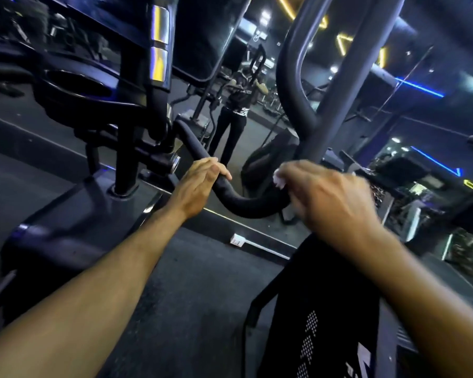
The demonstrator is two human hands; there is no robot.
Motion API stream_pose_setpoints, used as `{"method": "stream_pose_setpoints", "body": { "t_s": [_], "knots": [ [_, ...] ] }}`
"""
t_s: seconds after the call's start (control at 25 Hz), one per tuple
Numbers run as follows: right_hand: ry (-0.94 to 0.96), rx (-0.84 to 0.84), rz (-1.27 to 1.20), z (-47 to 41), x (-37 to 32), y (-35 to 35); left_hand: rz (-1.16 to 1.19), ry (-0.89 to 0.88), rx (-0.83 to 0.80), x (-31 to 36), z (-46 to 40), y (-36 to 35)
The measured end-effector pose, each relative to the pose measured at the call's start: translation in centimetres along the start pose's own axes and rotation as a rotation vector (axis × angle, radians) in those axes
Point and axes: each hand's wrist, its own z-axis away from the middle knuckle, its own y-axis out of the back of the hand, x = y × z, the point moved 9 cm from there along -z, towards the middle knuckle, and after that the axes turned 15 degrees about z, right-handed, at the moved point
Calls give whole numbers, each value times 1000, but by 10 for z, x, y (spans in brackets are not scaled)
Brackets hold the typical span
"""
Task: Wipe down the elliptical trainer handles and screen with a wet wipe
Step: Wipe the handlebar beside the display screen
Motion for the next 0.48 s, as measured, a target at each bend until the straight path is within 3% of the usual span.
{"method": "stream_pose_setpoints", "body": {
  "t_s": [0.2, 0.48],
  "knots": [
    [274, 63, 107, -42, 40, 12, -33, -1, -27, 5, 4, -2],
    [53, -141, -118, -11, -14, -32, -35, -18, -53, 4, 3, 1]
  ]
}}
